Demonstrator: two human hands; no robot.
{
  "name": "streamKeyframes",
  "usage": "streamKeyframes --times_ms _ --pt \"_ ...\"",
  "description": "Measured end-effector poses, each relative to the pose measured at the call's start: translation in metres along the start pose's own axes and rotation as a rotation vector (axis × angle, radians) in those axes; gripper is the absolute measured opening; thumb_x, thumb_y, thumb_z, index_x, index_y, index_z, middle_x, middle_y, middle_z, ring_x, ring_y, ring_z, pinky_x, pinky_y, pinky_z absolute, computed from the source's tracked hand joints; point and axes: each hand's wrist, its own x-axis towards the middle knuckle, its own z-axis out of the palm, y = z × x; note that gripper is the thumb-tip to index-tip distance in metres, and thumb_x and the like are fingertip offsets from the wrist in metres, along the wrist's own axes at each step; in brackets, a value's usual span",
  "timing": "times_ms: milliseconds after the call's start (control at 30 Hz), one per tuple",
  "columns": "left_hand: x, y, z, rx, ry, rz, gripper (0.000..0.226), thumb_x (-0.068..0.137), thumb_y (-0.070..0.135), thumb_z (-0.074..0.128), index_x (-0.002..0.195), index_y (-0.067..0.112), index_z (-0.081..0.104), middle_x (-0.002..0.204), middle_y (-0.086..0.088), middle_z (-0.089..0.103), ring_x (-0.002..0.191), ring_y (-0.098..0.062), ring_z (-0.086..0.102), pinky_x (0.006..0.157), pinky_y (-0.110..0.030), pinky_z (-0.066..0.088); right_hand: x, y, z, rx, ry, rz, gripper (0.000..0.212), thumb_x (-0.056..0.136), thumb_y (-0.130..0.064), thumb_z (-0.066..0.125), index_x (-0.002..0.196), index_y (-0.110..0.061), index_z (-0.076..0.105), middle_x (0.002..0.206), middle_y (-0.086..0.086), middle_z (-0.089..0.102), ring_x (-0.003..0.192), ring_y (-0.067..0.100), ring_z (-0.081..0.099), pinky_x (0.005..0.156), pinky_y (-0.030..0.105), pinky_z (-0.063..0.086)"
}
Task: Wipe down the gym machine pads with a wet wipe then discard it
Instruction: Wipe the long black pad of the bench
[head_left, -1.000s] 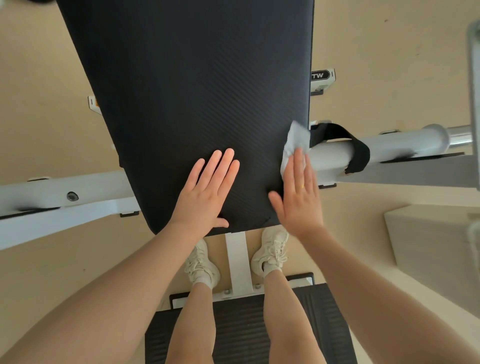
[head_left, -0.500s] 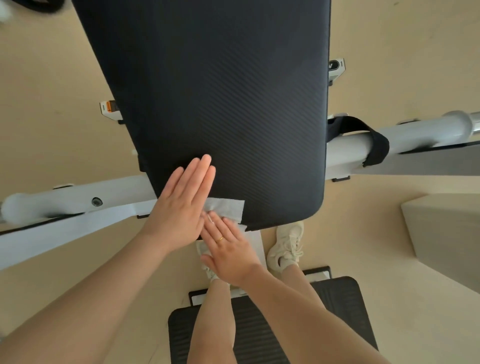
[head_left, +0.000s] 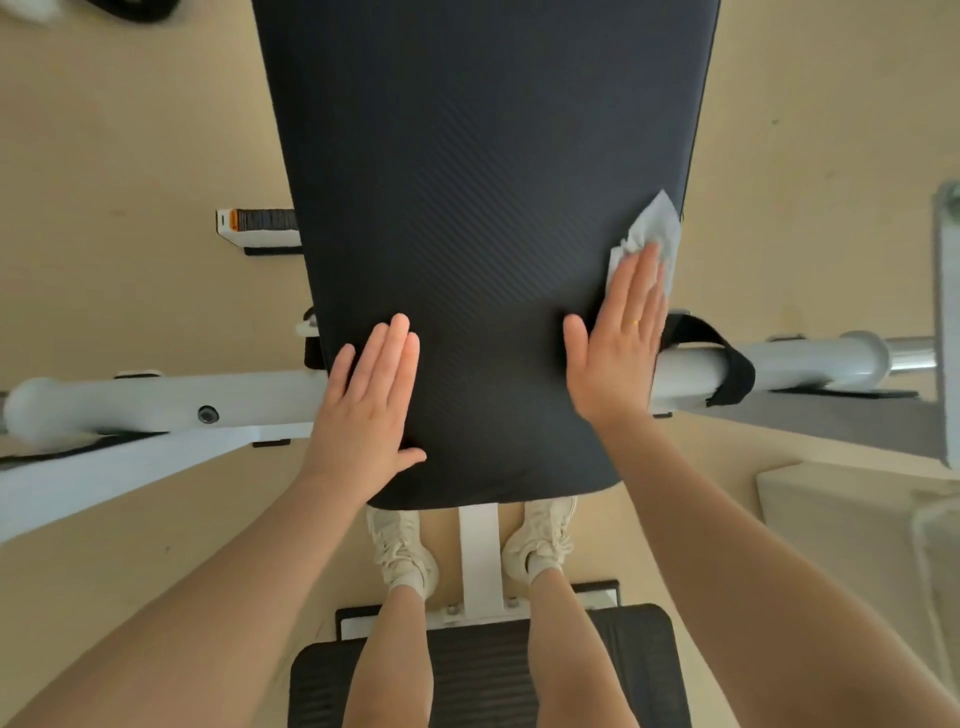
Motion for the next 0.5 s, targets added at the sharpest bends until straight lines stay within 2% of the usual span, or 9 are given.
streamKeyframes --times_ms 67,133,233,333,367,433,500 --pt "-0.001 0.001 -0.003 -0.034 -0.01 -0.003 0.131 0.039 0.053 0.085 0.14 -0.001 0.022 0.146 -0.019 0.024 0.134 -0.036 0.033 0.106 -0.047 0.022 0.01 -0.034 0.001 0.023 -0.007 -0.081 0.07 0.092 -0.039 0.027 0.145 0.002 0.007 0.154 0.022 0.006 0.143 0.034 0.004 0.116 0.04 -0.001" --pt "-0.001 -0.002 -0.008 -0.059 -0.014 0.014 0.123 0.044 0.049 0.084 0.139 -0.001 0.024 0.146 -0.019 0.029 0.135 -0.033 0.031 0.105 -0.046 0.023 0.004 -0.066 0.008 0.02 -0.122 -0.28 0.067 0.091 -0.033 0.033 0.145 0.001 0.013 0.153 0.021 0.012 0.142 0.033 0.007 0.114 0.041 0.003" --pt "-0.002 -0.012 -0.021 -0.055 -0.037 0.058 0.105 0.046 0.033 0.085 0.133 -0.001 0.037 0.139 -0.019 0.045 0.128 -0.032 0.045 0.102 -0.046 0.029 -0.019 -0.093 0.023 0.015 -0.293 -0.547 0.061 0.092 -0.011 0.048 0.145 -0.002 0.018 0.154 0.017 0.014 0.139 0.024 -0.001 0.112 0.039 0.001" --pt "-0.013 -0.022 -0.04 -0.047 -0.096 0.032 0.09 0.051 0.025 0.084 0.129 -0.001 0.048 0.137 -0.017 0.048 0.123 -0.027 0.051 0.103 -0.042 0.028 -0.025 -0.097 0.01 0.016 -0.391 -0.593 0.07 0.086 0.009 0.05 0.146 -0.006 0.017 0.156 0.009 0.01 0.142 0.02 0.001 0.116 0.038 0.008" --pt "-0.018 -0.026 -0.051 -0.059 -0.109 0.003 0.086 0.059 0.024 0.08 0.133 0.0 0.044 0.143 -0.016 0.042 0.128 -0.026 0.045 0.105 -0.039 0.023 -0.021 -0.096 0.0 0.014 -0.441 -0.583 0.068 0.087 0.01 0.047 0.146 -0.008 0.019 0.157 0.006 0.009 0.144 0.02 0.004 0.118 0.036 0.012" --pt "-0.027 -0.032 -0.069 -0.109 -0.115 -0.063 0.076 0.083 0.024 0.06 0.144 0.004 0.019 0.156 -0.012 0.01 0.143 -0.024 0.017 0.11 -0.032 0.002 -0.01 -0.098 -0.022 0.017 -0.514 -0.525 0.054 0.09 0.007 0.043 0.141 -0.008 0.032 0.154 0.004 0.02 0.141 0.021 0.021 0.113 0.031 0.024" --pt "-0.035 -0.036 -0.093 -0.162 -0.14 -0.151 0.068 0.095 0.026 0.04 0.147 0.009 0.0 0.156 -0.006 -0.011 0.144 -0.02 -0.005 0.11 -0.03 -0.009 0.0 -0.103 -0.047 0.117 -0.558 -0.304 0.035 0.094 -0.001 0.039 0.126 -0.008 0.05 0.132 0.01 0.049 0.118 0.024 0.049 0.092 0.027 0.041"
